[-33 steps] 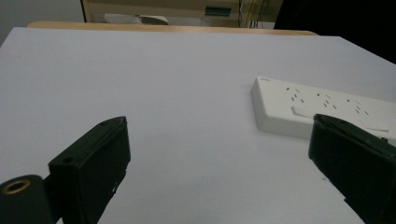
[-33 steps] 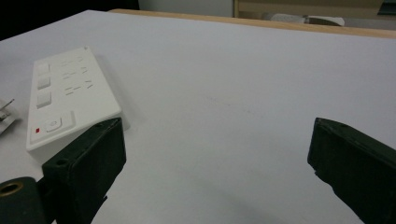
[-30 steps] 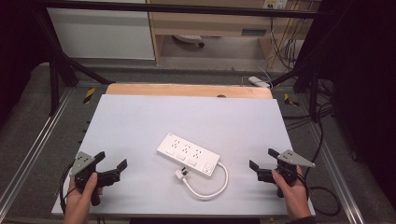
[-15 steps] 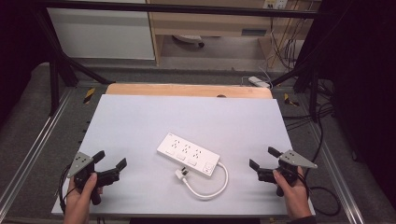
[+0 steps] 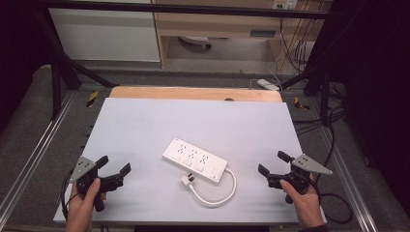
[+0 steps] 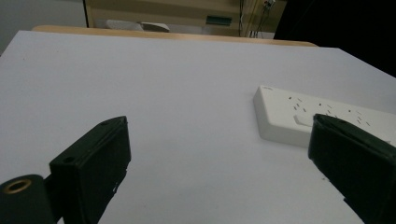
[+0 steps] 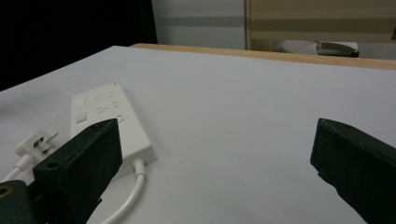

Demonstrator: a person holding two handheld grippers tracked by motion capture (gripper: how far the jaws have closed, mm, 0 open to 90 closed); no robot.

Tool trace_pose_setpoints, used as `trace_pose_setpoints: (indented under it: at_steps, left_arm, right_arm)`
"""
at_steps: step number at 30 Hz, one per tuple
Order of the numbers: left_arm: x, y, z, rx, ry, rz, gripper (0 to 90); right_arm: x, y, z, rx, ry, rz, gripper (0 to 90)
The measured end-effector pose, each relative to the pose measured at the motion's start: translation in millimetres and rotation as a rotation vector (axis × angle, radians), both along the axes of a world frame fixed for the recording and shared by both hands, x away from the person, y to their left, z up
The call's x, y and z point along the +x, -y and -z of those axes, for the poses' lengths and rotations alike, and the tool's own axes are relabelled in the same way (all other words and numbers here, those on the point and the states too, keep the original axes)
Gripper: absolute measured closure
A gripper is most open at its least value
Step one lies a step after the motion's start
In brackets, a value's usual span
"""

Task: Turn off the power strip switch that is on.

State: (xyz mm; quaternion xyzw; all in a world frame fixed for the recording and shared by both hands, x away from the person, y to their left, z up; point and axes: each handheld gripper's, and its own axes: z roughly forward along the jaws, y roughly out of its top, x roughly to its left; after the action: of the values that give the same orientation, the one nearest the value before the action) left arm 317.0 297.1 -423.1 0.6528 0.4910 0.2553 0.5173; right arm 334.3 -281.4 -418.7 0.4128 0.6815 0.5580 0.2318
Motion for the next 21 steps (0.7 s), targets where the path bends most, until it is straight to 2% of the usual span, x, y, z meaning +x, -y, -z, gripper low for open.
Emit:
trace_pose_setpoints:
  at_steps: [6,10,16,21]
  left_arm:
    - [-0.1,0.2,-0.3,0.001,0.001,0.0,6.0]
    - [0.3,-0.6,0.4,0.007,-0.006,-0.004,6.1]
    - [0.3,-0.6,0.4,0.01,-0.006,-0.006,6.3]
    - [-0.5,-0.8,0.3,0.013,-0.007,-0.008,6.3]
  right_arm:
    - [-1.9,-2.4,-7.4,-0.014,0.008,-0.002,2.8]
    - [-3.2,-4.4,-17.9,-0.02,0.007,-0.003,4.0]
    - [-3.2,-5.2,-27.2,-0.004,0.007,-0.007,4.2]
    - [2.5,-8.6,-42.4,0.006,-0.002,-0.003,4.5]
